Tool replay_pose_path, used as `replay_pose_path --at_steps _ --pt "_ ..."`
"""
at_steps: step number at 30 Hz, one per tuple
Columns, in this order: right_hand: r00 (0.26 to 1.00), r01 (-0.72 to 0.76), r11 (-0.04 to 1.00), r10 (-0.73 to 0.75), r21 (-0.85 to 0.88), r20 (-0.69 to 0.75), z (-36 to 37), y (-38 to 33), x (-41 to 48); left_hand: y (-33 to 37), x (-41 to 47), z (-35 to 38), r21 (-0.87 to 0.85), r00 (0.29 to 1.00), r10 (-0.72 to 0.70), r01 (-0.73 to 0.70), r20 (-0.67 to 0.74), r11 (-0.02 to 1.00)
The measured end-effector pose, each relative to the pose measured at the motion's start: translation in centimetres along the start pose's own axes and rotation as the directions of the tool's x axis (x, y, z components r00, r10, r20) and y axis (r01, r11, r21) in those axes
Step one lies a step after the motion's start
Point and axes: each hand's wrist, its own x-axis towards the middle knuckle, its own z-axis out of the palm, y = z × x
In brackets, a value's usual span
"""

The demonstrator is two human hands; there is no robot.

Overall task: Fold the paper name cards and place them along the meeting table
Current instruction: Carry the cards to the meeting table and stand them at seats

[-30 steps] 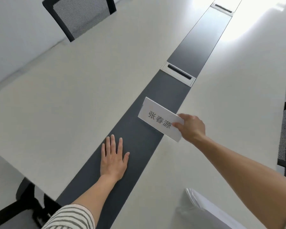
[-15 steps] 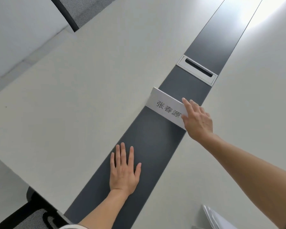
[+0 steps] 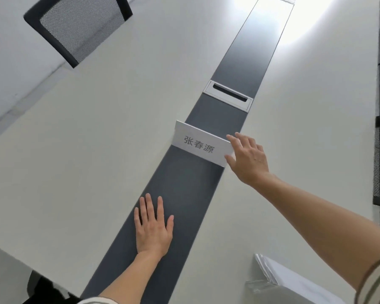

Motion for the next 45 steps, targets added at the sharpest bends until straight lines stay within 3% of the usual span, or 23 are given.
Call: replay_pose_path --at_steps 4,8,14,17,20,26,31,36,39,43,45 --pt "0.999 -0.003 0.992 0.01 0.127 -0.051 -2.3 3.0 -6.0 1.0 0.0 -1.8 0.043 0.999 0.002 -0.004 0.047 0.999" --pt "0.994 -0.072 0.964 0.092 0.256 -0.067 -3.0 6.6 -13.4 4.5 -1.3 -5.6 -0.211 0.968 0.238 -0.218 0.077 0.953" --pt "0.959 -0.199 0.909 0.257 0.365 -0.116 -2.8 12.4 -25.5 12.7 -8.5 -8.0 -0.469 0.766 0.624 -0.498 0.156 0.729" --pt "0.94 -0.247 0.876 0.32 0.413 -0.115 -2.4 14.8 -31.4 15.3 -11.2 -7.6 -0.481 0.692 0.684 -0.53 0.229 0.698" --pt "0.936 -0.301 0.85 0.35 0.433 -0.037 -1.2 16.3 -36.3 16.6 -13.1 -6.8 -0.451 0.681 0.691 -0.551 0.244 0.702" --pt "0.923 -0.383 0.766 0.34 0.517 0.181 2.0 17.4 -40.0 17.1 -13.8 -5.6 -0.43 0.753 0.622 -0.499 0.215 0.752" --pt "0.889 -0.456 0.622 0.355 0.637 0.29 3.6 18.6 -39.3 17.4 -13.7 -5.5 -0.414 0.789 0.565 -0.442 0.243 0.796" --pt "0.894 -0.435 0.538 0.354 0.721 0.275 2.7 19.8 -39.3 17.9 -13.8 -7.3 -0.451 0.771 0.593 -0.455 0.232 0.768" --pt "0.911 -0.371 0.452 0.348 0.811 0.223 -0.7 20.1 -39.8 18.6 -14.5 -9.7 -0.56 0.774 0.592 -0.396 0.223 0.728" --pt "0.93 -0.243 0.178 0.324 0.954 0.177 -6.1 20.3 -40.6 19.9 -16.1 -12.4 -0.778 0.808 0.55 -0.203 0.21 0.595" --pt "0.932 -0.239 0.097 0.301 0.966 0.201 -7.7 20.1 -40.7 20.4 -17.0 -13.0 -0.867 0.78 0.565 -0.059 0.27 0.495"
